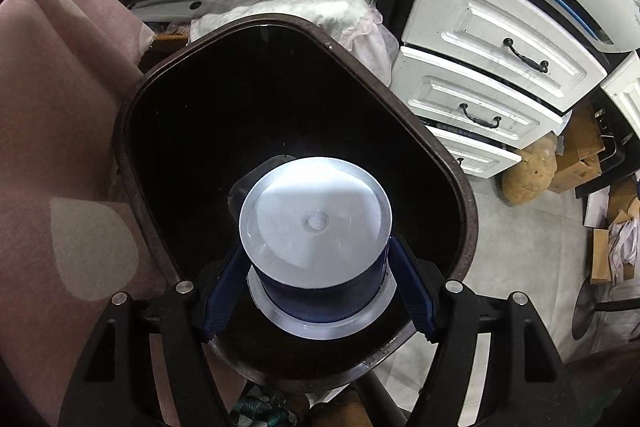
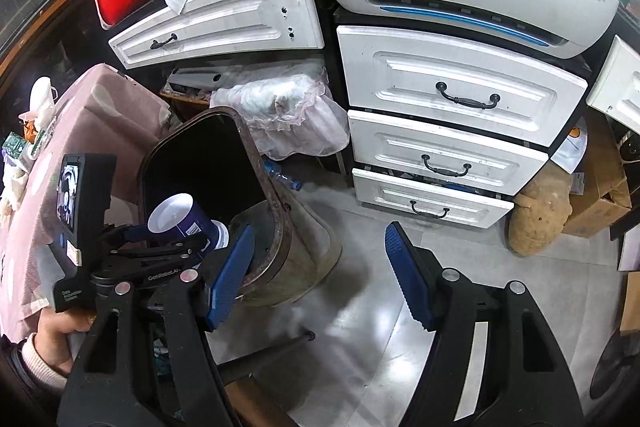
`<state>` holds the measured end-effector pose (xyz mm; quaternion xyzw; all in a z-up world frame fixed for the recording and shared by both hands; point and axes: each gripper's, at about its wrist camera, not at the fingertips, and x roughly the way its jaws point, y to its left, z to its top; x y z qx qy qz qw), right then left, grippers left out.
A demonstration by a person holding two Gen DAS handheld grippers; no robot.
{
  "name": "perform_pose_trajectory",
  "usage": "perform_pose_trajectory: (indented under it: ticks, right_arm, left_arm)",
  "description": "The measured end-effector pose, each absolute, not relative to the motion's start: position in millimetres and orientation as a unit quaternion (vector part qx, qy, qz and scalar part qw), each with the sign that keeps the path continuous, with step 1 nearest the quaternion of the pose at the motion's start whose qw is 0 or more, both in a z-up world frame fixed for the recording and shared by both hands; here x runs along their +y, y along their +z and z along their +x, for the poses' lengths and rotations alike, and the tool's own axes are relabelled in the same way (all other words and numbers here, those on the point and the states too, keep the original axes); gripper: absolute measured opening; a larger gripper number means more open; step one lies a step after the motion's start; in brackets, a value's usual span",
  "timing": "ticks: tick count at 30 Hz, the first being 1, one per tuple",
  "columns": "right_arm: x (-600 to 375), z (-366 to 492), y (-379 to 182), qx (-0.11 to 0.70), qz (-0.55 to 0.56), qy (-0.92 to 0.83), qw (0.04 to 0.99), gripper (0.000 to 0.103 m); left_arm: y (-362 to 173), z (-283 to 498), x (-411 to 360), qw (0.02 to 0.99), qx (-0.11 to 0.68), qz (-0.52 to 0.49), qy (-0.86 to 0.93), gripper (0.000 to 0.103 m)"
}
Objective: Collect trash
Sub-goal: 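Carry both items to the black bin and release them inside, then grasp white tissue with the right tool while the left tool grasps a white paper bag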
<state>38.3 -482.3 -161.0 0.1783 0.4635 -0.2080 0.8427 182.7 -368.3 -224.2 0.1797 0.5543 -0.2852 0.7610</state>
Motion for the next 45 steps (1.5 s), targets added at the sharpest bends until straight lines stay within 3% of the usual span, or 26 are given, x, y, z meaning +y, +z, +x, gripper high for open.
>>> perform_pose_trajectory:
  ticks: [5,8,18,27,45]
  right_arm:
    - [-482,38,-159,0.459,0.178,-0.209,0.845,0.068]
    - [-483,36,-154,0.453,0.177,-0.214,0.847,0.071]
    - [-476,38,-118,0.417,0.154,-0.234,0.865,0.075]
    - [-421,67,-81,0.39,0.111,-0.166,0.899,0.077]
    - [-231,166,-79,0.416,0.009,0.076,0.906,0.078]
  left_arm:
    - [-217,180,-368,0.766,0.547,0.178,-0.286,0.087]
    - [-206,174,-369,0.771,0.536,0.176,-0.295,0.089]
    - [-121,126,-347,0.812,0.444,0.15,-0.348,0.095]
    - [-41,85,-281,0.848,0.354,0.122,-0.375,0.097]
    - [-23,144,-68,0.912,0.334,0.113,-0.209,0.097]
